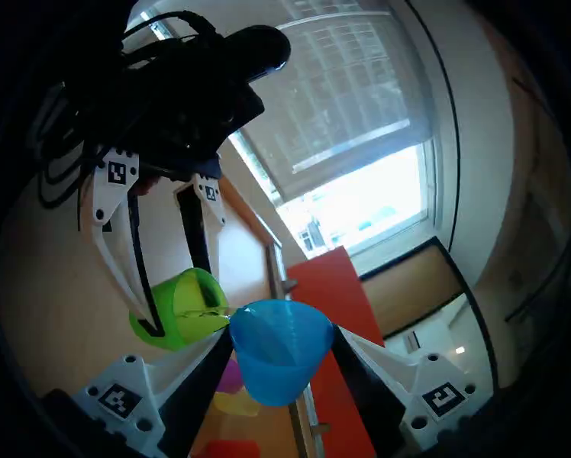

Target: Pour water

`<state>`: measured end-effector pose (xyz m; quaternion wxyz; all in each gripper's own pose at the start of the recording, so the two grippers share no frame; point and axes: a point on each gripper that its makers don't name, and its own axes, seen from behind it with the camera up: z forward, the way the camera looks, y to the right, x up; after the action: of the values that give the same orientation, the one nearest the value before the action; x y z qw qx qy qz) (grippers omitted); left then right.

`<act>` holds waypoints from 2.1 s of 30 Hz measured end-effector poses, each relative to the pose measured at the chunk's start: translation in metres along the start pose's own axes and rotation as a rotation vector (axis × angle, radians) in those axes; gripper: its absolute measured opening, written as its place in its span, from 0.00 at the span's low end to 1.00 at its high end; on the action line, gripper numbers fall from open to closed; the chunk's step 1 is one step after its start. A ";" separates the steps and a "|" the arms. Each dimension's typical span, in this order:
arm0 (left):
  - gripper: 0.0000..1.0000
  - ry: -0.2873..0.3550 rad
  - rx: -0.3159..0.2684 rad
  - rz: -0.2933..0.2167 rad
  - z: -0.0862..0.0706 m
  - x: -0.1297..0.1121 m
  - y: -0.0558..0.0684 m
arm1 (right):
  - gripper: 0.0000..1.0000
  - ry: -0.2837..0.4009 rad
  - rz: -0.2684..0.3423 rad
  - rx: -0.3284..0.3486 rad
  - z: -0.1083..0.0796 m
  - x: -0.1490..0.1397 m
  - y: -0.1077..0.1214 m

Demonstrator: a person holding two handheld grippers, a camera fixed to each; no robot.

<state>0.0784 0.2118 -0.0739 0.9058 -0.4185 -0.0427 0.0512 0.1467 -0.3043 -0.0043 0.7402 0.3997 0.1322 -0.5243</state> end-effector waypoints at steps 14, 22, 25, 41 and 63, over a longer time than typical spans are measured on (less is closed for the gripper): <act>0.86 -0.004 -0.004 0.013 0.000 0.000 0.002 | 0.93 -0.001 -0.036 0.006 -0.001 0.003 0.000; 0.86 -0.005 -0.002 0.013 -0.001 -0.001 0.000 | 0.93 -0.002 -0.051 0.007 0.000 0.002 0.002; 0.86 -0.005 -0.003 0.015 -0.001 -0.001 0.001 | 0.93 -0.003 -0.059 0.010 0.000 0.002 0.002; 0.86 -0.009 -0.006 0.017 0.000 -0.003 0.002 | 0.93 -0.006 -0.102 0.011 -0.001 0.005 0.005; 0.86 -0.016 -0.014 0.028 0.003 -0.003 0.006 | 0.93 -0.007 -0.146 0.009 -0.003 0.004 0.010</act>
<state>0.0750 0.2181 -0.0767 0.9017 -0.4248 -0.0443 0.0667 0.1578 -0.3037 -0.0039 0.6986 0.3904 0.1562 -0.5790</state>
